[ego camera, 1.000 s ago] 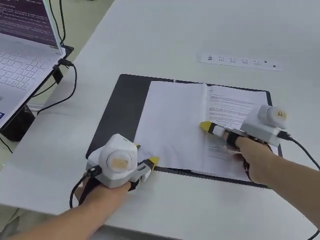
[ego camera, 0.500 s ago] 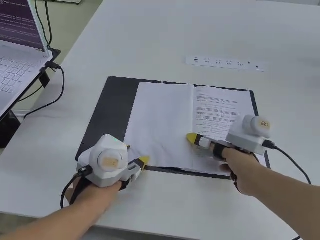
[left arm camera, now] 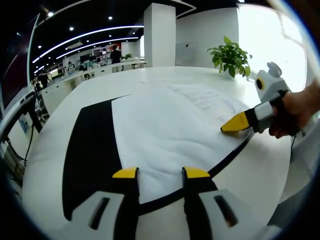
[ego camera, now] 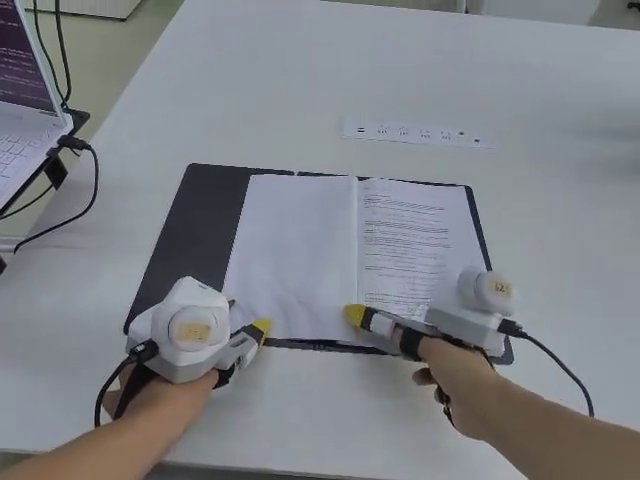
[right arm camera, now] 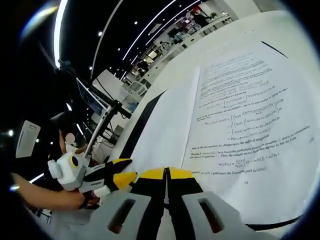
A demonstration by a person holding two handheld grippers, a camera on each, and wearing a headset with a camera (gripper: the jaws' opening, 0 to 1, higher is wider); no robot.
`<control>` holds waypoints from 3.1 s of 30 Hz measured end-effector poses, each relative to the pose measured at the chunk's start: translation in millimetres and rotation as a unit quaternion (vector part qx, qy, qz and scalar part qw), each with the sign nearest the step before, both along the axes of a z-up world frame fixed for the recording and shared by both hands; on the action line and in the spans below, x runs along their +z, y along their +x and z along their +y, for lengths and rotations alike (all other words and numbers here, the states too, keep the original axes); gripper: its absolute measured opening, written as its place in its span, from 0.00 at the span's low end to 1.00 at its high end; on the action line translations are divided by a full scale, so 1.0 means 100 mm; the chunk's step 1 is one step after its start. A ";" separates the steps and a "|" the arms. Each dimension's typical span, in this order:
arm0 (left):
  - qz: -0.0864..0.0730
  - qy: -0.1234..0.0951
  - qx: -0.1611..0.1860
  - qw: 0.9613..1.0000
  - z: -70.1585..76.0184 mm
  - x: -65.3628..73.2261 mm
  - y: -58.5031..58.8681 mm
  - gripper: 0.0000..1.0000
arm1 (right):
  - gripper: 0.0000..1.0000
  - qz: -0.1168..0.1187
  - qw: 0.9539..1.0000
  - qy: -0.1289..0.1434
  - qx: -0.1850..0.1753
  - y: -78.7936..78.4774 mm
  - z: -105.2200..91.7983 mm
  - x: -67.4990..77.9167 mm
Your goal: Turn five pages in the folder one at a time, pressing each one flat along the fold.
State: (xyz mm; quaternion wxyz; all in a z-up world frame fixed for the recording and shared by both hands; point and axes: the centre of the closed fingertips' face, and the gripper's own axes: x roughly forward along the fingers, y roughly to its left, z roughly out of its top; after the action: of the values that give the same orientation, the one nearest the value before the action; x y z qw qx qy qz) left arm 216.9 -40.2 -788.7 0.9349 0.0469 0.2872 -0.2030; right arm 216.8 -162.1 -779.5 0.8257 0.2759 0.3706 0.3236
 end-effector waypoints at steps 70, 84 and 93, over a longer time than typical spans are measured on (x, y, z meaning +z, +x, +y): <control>-0.005 -0.098 0.084 0.992 0.41 1.35 -1.18 0.94 | 0.80 -0.139 0.969 -0.151 -0.139 -0.90 -1.71 1.18; -0.011 -0.084 0.071 0.994 0.32 1.43 -1.19 0.99 | 1.00 -0.167 0.968 -0.138 -0.125 -0.96 -1.76 1.22; -0.010 -0.079 0.022 0.997 -0.11 1.40 -0.88 0.94 | 0.97 -0.169 0.969 -0.134 -0.121 -0.96 -1.75 1.21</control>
State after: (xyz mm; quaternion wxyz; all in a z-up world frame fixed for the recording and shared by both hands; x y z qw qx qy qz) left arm 129.2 -51.7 -649.2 0.9428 -0.0315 0.2618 -0.2038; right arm 121.2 -337.4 -658.1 0.9387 0.1474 0.2297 0.2105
